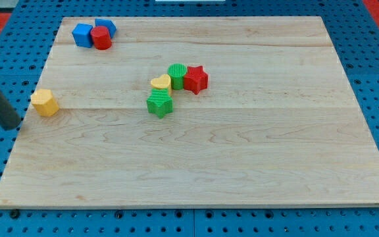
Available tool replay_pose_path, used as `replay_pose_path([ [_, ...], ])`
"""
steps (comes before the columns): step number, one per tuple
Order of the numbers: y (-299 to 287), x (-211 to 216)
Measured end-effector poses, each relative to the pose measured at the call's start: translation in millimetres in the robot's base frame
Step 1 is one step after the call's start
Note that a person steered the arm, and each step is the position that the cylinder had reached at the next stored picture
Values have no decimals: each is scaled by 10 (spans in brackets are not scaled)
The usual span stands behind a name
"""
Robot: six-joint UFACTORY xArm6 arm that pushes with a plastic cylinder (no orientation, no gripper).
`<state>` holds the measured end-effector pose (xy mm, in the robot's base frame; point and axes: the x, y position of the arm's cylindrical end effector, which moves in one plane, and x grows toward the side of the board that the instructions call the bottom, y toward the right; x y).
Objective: Push the hexagon to the left of the yellow heart
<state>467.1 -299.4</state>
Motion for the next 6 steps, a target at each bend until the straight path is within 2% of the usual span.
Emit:
replay_pose_path([
  [1,677,-343],
  [2,1022,-463],
  [3,415,-628],
  [4,925,-839],
  [5,1983,-847],
  [6,2107,-844],
])
